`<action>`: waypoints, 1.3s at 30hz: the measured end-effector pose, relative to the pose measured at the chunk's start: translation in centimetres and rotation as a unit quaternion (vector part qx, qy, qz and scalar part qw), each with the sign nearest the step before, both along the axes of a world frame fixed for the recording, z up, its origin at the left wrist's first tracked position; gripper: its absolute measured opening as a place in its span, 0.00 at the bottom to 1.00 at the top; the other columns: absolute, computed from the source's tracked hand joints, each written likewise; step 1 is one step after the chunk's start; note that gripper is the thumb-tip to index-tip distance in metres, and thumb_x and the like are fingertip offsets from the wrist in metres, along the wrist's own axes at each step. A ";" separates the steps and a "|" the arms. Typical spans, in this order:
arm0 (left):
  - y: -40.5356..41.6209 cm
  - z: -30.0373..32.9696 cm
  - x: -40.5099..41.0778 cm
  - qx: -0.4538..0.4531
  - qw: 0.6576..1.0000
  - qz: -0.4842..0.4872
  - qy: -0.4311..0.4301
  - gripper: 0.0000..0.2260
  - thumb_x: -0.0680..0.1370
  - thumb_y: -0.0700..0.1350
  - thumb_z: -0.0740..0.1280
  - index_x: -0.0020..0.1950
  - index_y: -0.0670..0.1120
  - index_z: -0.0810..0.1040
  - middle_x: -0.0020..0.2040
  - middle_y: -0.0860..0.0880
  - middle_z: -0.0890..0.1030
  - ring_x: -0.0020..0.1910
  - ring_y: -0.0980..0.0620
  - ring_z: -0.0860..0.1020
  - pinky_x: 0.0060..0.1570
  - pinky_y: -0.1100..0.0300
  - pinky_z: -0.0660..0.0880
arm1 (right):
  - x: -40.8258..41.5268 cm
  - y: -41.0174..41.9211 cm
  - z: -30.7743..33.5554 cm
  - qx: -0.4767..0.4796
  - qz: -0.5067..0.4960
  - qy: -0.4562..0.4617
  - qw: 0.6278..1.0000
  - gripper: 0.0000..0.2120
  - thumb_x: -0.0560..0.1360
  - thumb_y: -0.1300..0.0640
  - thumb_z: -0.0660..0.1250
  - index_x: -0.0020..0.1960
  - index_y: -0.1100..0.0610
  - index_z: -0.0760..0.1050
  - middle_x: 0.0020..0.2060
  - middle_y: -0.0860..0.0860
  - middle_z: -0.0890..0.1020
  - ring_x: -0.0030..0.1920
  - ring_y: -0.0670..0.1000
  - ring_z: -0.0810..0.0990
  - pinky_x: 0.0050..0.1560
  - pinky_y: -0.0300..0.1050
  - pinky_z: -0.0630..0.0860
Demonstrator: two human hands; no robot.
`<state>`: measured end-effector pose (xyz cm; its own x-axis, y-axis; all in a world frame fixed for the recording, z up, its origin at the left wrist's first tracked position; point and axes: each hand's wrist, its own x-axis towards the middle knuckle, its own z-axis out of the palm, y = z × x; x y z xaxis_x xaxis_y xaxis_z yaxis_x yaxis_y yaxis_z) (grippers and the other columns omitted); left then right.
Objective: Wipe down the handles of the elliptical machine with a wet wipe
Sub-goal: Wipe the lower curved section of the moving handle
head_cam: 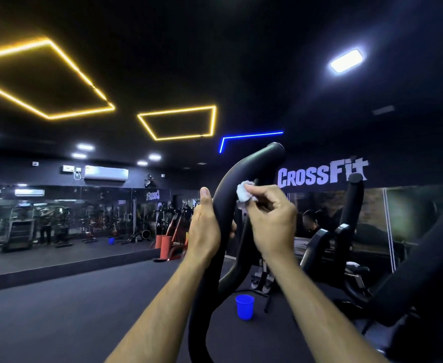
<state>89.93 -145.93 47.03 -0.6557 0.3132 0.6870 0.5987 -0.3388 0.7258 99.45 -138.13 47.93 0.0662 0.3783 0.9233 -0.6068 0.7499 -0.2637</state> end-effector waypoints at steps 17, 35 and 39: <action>-0.5 0.5 1.0 0.030 0.999 0.021 0.017 0.40 0.86 0.64 0.43 0.40 0.40 0.84 0.33 0.39 0.84 0.30 0.49 0.82 0.37 0.57 0.78 | -1.1 1.7 1.6 0.340 -0.300 -0.064 0.889 0.21 0.82 0.66 0.58 0.75 0.67 0.67 0.75 0.59 0.69 0.79 0.57 0.61 0.78 0.62 0.58; 0.1 0.3 -0.3 0.030 0.999 0.018 0.009 0.46 0.75 0.79 0.41 0.56 0.46 0.85 0.52 0.41 0.87 0.52 0.45 0.85 0.60 0.44 0.79 | 1.2 1.7 3.9 0.523 -0.337 -0.056 0.780 0.13 0.85 0.60 0.59 0.60 0.61 0.82 0.60 0.53 0.83 0.60 0.60 0.80 0.65 0.55 0.74; -0.1 0.1 0.3 0.034 0.999 -0.026 0.009 0.40 0.83 0.70 0.41 0.42 0.43 0.82 0.32 0.41 0.83 0.28 0.45 0.79 0.35 0.50 0.75 | 4.2 2.9 7.8 0.422 -0.362 0.013 0.831 0.04 0.78 0.65 0.69 0.49 0.60 0.82 0.48 0.54 0.83 0.47 0.59 0.78 0.53 0.49 0.74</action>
